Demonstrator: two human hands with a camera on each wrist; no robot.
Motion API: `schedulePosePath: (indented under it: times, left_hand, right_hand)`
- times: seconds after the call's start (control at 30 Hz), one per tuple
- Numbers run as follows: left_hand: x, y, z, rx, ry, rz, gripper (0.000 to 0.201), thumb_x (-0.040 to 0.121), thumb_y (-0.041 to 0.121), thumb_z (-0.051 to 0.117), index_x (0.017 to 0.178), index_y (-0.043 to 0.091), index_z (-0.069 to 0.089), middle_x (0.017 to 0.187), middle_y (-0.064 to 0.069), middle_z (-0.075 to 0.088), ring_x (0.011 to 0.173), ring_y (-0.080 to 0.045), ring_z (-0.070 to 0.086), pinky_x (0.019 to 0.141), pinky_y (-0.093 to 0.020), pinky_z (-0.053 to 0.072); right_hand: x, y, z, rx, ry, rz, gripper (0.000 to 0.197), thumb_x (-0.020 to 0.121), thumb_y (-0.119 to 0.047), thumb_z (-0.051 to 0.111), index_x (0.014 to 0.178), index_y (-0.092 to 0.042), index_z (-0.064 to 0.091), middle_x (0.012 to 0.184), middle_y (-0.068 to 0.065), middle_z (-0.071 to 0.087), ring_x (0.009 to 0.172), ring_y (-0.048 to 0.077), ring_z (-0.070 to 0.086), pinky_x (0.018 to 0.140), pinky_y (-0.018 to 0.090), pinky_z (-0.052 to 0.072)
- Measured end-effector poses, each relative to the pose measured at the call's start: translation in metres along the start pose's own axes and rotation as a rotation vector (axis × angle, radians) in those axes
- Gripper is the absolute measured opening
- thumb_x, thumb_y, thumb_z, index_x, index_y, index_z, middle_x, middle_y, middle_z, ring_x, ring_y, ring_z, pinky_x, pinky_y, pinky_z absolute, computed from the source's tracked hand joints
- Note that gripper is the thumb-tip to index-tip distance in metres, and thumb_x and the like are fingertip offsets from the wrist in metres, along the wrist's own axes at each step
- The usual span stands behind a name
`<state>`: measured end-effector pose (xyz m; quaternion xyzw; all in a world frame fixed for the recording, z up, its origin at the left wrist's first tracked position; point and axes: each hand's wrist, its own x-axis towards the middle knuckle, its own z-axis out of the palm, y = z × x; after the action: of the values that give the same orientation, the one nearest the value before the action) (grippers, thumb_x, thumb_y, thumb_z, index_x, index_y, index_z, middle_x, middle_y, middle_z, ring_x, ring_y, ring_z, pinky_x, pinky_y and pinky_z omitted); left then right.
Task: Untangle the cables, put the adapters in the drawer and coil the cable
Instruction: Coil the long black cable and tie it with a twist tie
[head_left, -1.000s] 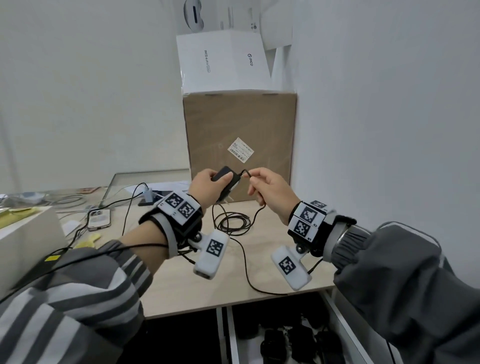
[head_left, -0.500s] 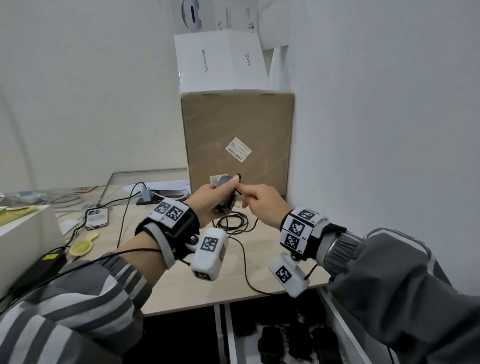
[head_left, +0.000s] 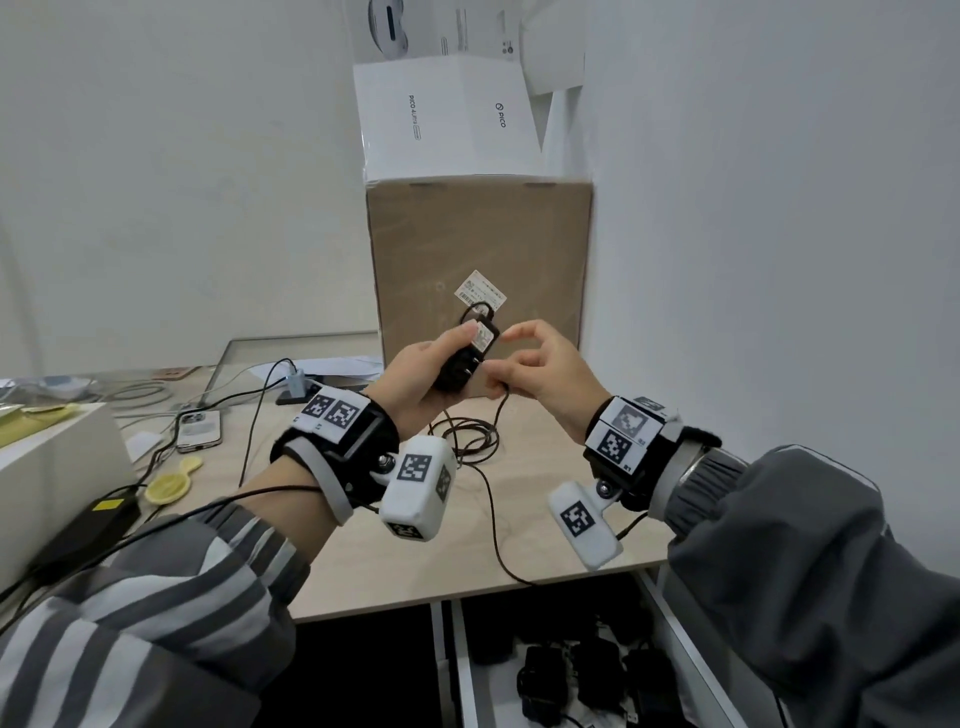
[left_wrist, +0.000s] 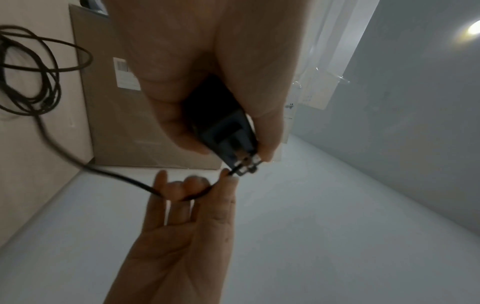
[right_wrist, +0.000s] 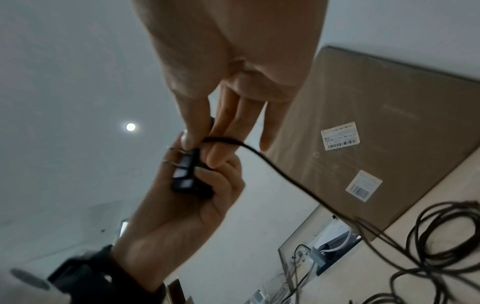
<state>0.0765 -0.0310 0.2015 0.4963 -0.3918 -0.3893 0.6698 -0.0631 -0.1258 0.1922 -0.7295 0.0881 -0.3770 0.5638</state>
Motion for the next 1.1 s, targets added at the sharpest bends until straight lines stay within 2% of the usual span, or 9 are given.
schedulePosePath:
  times: [0.1,0.2,0.33,0.43,0.53,0.67,0.8,0.93,1.1]
  left_hand:
    - [-0.005,0.016,0.001,-0.067,-0.006,0.001,0.024,0.089,0.036,0.061,0.095,0.012,0.059,0.081,-0.005,0.053,0.065,-0.011,0.053,0.051,-0.017,0.047]
    - [-0.012,0.036,-0.01,-0.031,-0.2,-0.084,0.048,0.072,0.043,0.074,0.103,0.011,0.055,0.079,-0.007,0.056,0.057,-0.011,0.054,0.045,-0.016,0.045]
    - [-0.02,0.045,-0.016,0.623,-0.346,-0.23,0.056,0.057,0.043,0.079,0.096,0.01,0.055,0.078,-0.008,0.057,0.06,-0.013,0.053,0.043,-0.019,0.042]
    - [-0.015,0.041,-0.013,1.011,-0.299,-0.344,0.037,0.074,0.036,0.077,0.087,0.009,0.056,0.071,-0.004,0.057,0.06,-0.015,0.052,0.049,-0.02,0.04]
    - [0.007,0.033,-0.018,1.3,-0.121,-0.309,0.039,0.071,0.046,0.077,0.083,0.011,0.067,0.07,-0.001,0.064,0.06,-0.015,0.056,0.057,-0.025,0.047]
    - [0.028,0.032,-0.027,1.026,0.248,0.016,0.04,0.074,0.039,0.076,0.097,0.014,0.054,0.083,-0.01,0.069,0.07,-0.022,0.065,0.066,-0.037,0.056]
    - [0.04,0.035,-0.036,0.619,0.385,0.188,0.039,0.069,0.031,0.075,0.1,0.011,0.065,0.078,-0.013,0.069,0.068,-0.028,0.065,0.067,-0.044,0.058]
    - [0.046,0.042,-0.047,0.283,0.306,0.166,0.02,0.082,0.025,0.074,0.091,0.01,0.063,0.063,-0.002,0.065,0.06,-0.016,0.058,0.059,-0.028,0.05]
    - [0.034,0.058,-0.066,0.241,0.047,0.056,0.018,0.083,0.026,0.067,0.093,0.013,0.061,0.078,-0.003,0.06,0.066,-0.013,0.058,0.054,-0.021,0.052]
  right_hand:
    - [0.001,0.003,-0.007,-0.148,-0.219,-0.002,0.002,0.09,-0.009,0.063,0.089,-0.011,0.061,0.072,0.003,0.063,0.068,0.009,0.06,0.073,0.019,0.048]
    - [0.01,0.01,-0.017,-0.342,-0.375,0.048,0.011,0.093,-0.013,0.059,0.086,-0.015,0.068,0.067,-0.011,0.063,0.07,0.003,0.056,0.075,0.014,0.043]
    - [0.043,0.01,-0.028,-0.488,-0.306,0.076,0.014,0.083,-0.012,0.071,0.073,-0.02,0.071,0.064,-0.013,0.068,0.064,-0.003,0.057,0.077,0.022,0.043]
    - [0.061,-0.001,-0.018,-0.65,-0.319,0.053,0.013,0.075,-0.02,0.08,0.075,-0.008,0.075,0.07,0.001,0.067,0.069,0.006,0.054,0.073,0.026,0.041]
    - [0.067,-0.01,0.007,-0.761,-0.329,-0.003,0.016,0.079,-0.027,0.077,0.072,-0.013,0.072,0.06,-0.012,0.063,0.062,0.002,0.052,0.063,0.02,0.04]
    - [0.071,-0.01,0.027,-0.625,-0.22,-0.009,0.013,0.094,-0.018,0.057,0.1,-0.012,0.067,0.075,-0.002,0.063,0.067,0.012,0.057,0.063,0.028,0.053]
    - [0.072,-0.013,0.026,-0.424,-0.164,-0.038,0.028,0.097,-0.008,0.048,0.125,-0.007,0.048,0.068,-0.002,0.054,0.06,0.009,0.051,0.058,0.014,0.045]
    - [0.076,0.0,0.015,-0.347,-0.195,-0.029,0.011,0.096,-0.009,0.053,0.106,-0.013,0.053,0.077,0.001,0.059,0.067,0.011,0.055,0.076,0.029,0.048]
    - [0.077,0.022,-0.002,-0.33,-0.188,-0.002,0.012,0.093,-0.014,0.059,0.095,-0.007,0.069,0.071,0.006,0.056,0.066,0.014,0.051,0.071,0.027,0.044]
